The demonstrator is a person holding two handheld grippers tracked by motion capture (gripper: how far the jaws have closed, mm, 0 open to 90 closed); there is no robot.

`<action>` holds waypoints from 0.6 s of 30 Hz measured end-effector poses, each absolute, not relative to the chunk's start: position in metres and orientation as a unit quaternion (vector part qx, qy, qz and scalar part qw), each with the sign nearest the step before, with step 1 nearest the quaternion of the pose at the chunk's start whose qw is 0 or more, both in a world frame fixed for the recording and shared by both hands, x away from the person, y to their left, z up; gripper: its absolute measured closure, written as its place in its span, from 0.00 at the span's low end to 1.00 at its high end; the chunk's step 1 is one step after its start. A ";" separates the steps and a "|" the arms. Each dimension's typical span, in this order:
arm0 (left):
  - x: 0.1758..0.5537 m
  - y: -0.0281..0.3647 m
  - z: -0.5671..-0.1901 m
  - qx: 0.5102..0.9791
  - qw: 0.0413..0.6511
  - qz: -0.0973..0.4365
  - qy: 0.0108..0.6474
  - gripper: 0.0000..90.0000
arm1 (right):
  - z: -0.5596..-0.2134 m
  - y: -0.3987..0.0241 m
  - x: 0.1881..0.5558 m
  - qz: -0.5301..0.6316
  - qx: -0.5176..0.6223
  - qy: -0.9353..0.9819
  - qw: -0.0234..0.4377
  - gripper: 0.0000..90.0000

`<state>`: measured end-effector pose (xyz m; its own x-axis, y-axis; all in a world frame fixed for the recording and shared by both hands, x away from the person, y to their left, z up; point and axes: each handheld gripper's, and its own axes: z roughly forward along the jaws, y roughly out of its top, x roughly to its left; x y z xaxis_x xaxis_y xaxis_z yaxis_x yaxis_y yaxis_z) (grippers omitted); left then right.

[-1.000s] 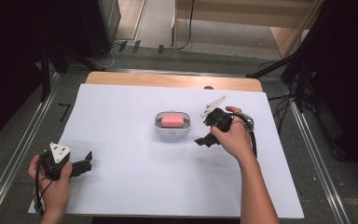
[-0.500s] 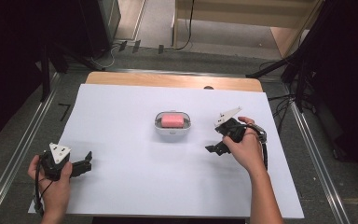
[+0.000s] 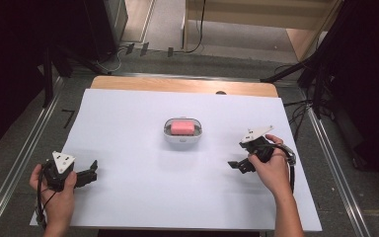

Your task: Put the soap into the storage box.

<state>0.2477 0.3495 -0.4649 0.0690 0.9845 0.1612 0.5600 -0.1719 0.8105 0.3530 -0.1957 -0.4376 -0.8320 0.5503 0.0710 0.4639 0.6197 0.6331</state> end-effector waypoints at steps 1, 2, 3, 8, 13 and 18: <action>0.248 0.349 -0.465 0.672 0.288 0.368 0.575 0.00 | -0.439 -0.198 0.351 0.336 0.285 0.895 0.066 0.14; 0.248 0.349 -0.465 0.672 0.288 0.368 0.574 0.00 | -0.441 -0.201 0.350 0.338 0.288 0.894 0.066 0.14; 0.248 0.349 -0.465 0.672 0.288 0.368 0.575 0.00 | -0.442 -0.203 0.348 0.338 0.294 0.891 0.068 0.14; 0.248 0.349 -0.465 0.671 0.289 0.368 0.575 0.00 | -0.448 -0.216 0.339 0.350 0.306 0.882 0.073 0.14; 0.248 0.349 -0.465 0.673 0.288 0.368 0.574 0.00 | -0.455 -0.228 0.331 0.359 0.314 0.875 0.078 0.14; 0.247 0.349 -0.465 0.674 0.288 0.369 0.572 0.00 | -0.460 -0.241 0.323 0.374 0.328 0.863 0.083 0.14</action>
